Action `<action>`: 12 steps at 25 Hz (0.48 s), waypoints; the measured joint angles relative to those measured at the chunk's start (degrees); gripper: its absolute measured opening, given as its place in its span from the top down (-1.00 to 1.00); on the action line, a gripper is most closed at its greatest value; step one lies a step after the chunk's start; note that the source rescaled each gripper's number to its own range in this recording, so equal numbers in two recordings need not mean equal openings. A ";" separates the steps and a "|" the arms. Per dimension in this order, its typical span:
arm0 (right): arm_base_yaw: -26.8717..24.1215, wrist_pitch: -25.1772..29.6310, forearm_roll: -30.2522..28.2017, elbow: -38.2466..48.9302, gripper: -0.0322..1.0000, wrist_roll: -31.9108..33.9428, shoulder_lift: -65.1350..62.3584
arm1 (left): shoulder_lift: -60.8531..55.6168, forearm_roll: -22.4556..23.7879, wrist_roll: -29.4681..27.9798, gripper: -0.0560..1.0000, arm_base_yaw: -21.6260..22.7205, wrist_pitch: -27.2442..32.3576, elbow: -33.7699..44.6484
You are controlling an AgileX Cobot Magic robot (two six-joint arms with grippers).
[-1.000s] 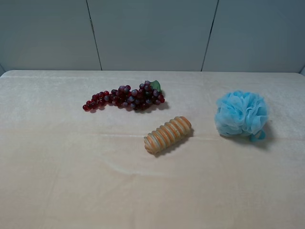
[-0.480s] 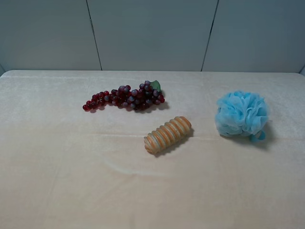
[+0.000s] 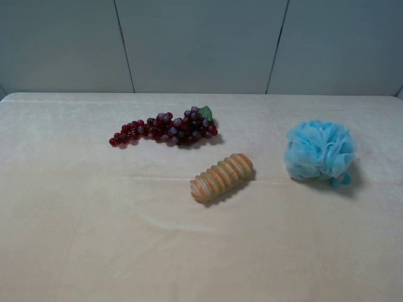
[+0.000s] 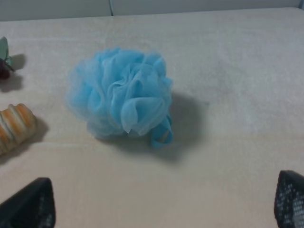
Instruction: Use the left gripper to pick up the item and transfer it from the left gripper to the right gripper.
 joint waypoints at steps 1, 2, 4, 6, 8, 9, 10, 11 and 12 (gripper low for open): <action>0.00 0.00 0.00 0.00 -1.00 0.00 0.00 | 0.00 0.00 0.00 -0.93 0.00 0.00 0.00; 0.00 0.00 0.00 0.00 -1.00 0.00 0.00 | 0.00 0.00 0.00 -0.93 0.00 0.00 0.00; 0.00 0.00 0.00 0.00 -1.00 0.31 0.00 | 0.00 0.05 0.00 -0.93 0.00 0.00 0.00; 0.00 -0.01 0.00 0.00 -1.00 0.37 0.00 | 0.00 0.05 0.00 -0.93 0.00 0.00 0.00; 0.00 -0.01 0.00 0.00 -1.00 0.41 0.00 | 0.00 0.05 0.00 -0.93 0.00 0.00 0.00; 0.00 -0.01 0.00 0.00 -1.00 0.41 0.00 | 0.00 0.05 0.00 -0.93 0.00 0.00 0.00; 0.00 -0.01 0.00 0.00 -1.00 0.41 0.00 | 0.00 0.05 0.00 -0.93 0.00 0.00 0.00; 0.00 -0.06 0.00 0.00 -1.00 0.41 0.00 | 0.00 0.05 0.00 -0.93 0.00 0.00 0.00; 0.00 -0.06 0.00 0.00 -1.00 0.41 0.00 | 0.00 0.05 0.00 -0.93 0.00 0.00 0.00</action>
